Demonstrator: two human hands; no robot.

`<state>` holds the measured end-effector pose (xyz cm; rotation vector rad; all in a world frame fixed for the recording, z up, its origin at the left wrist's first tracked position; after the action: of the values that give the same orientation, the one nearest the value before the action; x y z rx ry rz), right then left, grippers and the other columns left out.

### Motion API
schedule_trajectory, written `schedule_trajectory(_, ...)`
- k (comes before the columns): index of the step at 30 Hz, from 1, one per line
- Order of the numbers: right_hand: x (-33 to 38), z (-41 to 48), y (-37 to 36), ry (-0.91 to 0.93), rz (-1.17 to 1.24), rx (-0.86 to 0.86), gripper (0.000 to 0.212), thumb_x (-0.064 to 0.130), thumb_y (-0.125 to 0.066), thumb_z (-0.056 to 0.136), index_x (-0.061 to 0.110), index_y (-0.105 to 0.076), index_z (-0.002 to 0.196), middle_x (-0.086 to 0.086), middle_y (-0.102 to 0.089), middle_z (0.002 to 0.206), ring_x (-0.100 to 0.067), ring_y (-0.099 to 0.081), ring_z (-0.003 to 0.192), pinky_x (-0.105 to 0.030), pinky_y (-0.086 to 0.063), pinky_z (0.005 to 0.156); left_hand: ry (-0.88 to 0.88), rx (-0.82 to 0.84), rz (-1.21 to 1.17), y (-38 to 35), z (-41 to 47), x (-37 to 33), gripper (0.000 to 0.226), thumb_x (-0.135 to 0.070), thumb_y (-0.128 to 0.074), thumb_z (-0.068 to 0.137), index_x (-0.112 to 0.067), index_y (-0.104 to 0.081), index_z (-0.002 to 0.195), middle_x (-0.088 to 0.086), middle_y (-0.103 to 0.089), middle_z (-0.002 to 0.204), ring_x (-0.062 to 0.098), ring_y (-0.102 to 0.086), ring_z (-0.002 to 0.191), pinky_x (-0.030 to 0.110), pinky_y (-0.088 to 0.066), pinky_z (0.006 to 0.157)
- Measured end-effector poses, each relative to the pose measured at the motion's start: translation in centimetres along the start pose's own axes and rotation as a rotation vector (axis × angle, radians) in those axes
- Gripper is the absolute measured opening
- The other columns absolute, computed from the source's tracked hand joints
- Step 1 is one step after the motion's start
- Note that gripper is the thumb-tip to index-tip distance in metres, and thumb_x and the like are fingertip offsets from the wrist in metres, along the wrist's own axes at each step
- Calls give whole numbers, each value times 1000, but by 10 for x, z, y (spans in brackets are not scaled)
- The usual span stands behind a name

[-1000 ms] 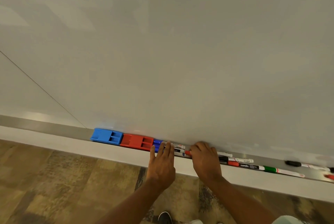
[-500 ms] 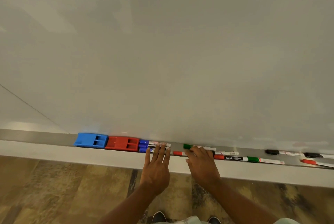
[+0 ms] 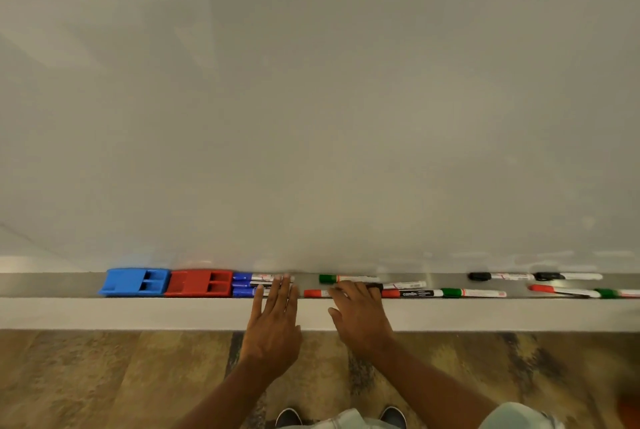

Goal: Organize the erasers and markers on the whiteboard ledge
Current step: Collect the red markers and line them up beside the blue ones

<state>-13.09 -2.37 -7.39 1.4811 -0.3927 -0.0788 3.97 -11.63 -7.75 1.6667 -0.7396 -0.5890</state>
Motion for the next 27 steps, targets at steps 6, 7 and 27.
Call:
schedule_trajectory(6,-36,-12,22,-168,92,-113,28,38,-55,98,27,-67,120,5,-65,118,-20,-61,106,-43,-49,90,-165,-124,-39,25,10,-48,75,-49,-60,88,-6,-57,149,17,-51,159,34,-43,150,47,-2,123)
schedule_trajectory(7,-48,-16,25,-210,96,-135,24,36,-56,98,26,-68,117,5,-66,115,-21,-62,104,-43,-49,88,-177,-112,-38,27,12,-57,75,-48,-60,90,-6,-53,152,17,-48,162,34,-40,152,46,0,123)
schedule_trajectory(27,-171,-42,62,-318,-49,183,28,43,-59,98,34,-61,125,6,-59,127,-20,-50,119,-46,-34,103,-222,75,-560,34,27,-160,46,-40,-48,110,-31,-48,155,-8,-60,151,9,-52,137,25,-33,122)
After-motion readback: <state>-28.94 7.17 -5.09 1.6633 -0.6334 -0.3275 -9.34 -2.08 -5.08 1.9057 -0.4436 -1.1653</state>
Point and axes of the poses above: each hand's wrist, its own z-axis towards the middle knuckle, its own y-axis out of the back of the hand, x = y × z, the point moved 4 cm from there along z, towards the middle knuckle
